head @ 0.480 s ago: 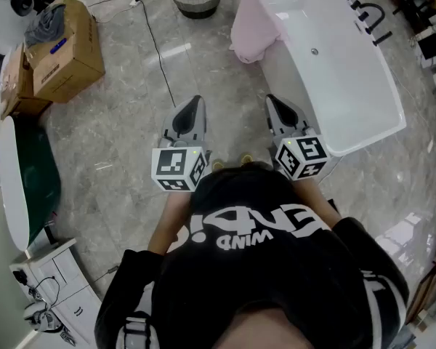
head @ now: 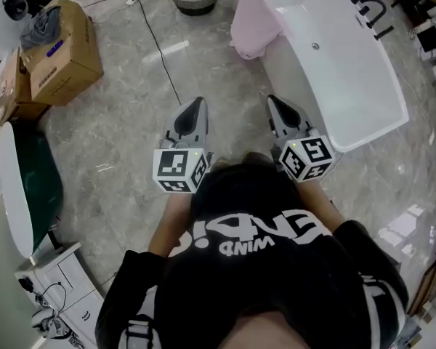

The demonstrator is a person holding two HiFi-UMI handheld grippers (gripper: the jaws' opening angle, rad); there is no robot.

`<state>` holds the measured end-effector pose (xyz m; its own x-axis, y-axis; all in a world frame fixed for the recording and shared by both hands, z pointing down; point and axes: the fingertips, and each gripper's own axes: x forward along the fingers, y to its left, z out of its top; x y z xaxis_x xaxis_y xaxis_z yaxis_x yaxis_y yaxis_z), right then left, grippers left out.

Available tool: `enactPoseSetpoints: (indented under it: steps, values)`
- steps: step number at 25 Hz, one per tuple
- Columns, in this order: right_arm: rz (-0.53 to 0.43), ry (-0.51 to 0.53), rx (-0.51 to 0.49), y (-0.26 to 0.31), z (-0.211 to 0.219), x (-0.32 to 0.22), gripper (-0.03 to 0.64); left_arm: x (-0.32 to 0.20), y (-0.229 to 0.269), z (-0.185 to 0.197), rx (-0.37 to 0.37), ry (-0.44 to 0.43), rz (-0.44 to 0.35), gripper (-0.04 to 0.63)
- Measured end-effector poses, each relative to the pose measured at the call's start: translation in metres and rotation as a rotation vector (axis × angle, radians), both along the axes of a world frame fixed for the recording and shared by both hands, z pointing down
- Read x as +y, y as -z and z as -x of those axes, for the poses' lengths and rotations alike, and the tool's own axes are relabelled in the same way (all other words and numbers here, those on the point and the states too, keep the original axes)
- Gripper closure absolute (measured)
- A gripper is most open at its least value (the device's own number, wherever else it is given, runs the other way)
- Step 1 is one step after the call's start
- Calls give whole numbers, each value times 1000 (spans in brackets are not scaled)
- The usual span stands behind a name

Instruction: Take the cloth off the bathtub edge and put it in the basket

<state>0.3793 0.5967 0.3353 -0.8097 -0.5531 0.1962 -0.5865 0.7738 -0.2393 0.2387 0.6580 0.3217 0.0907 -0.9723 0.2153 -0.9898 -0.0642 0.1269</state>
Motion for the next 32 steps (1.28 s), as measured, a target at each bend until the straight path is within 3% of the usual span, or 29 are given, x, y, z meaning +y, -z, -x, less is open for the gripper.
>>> enactPoseSetpoints:
  steps: [9,16,32]
  values:
    - [21,-87,6,-13,9,-25,603,-26,-13,20,10,-64,19,581]
    - [19,-76,5,-22,29,-76,603,-80,-20,39,20,-60,15,581]
    - [3,-19,11,-1,82,-282,603,-276,3,86,40,-38,15,581]
